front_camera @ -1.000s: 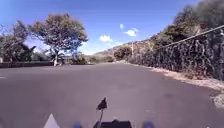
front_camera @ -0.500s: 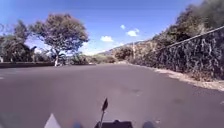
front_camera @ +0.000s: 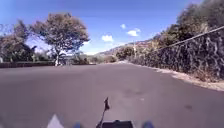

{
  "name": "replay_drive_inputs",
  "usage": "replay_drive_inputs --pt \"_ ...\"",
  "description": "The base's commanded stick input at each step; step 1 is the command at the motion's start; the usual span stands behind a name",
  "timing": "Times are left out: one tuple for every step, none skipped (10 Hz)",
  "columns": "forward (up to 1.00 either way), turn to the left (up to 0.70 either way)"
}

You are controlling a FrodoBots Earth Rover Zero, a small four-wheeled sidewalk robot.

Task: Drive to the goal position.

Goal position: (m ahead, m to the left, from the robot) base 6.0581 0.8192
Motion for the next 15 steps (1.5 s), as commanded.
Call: replay_drive_inputs --pt "0.5 0.0" --pt "0.5 0.0" --pt "0.5 0.0" --pt "0.5 0.0" --pt "0.5 0.0" --pt "0.5 0.0" --pt "0.5 0.0" --pt "0.5 0.0" --pt "0.5 0.0" --pt "0.5 0.0" --pt "0.5 0.0" --pt "0.5 -0.17" --pt "0.5 -0.35" --pt "0.5 -0.5" --pt "0.5 -0.5"
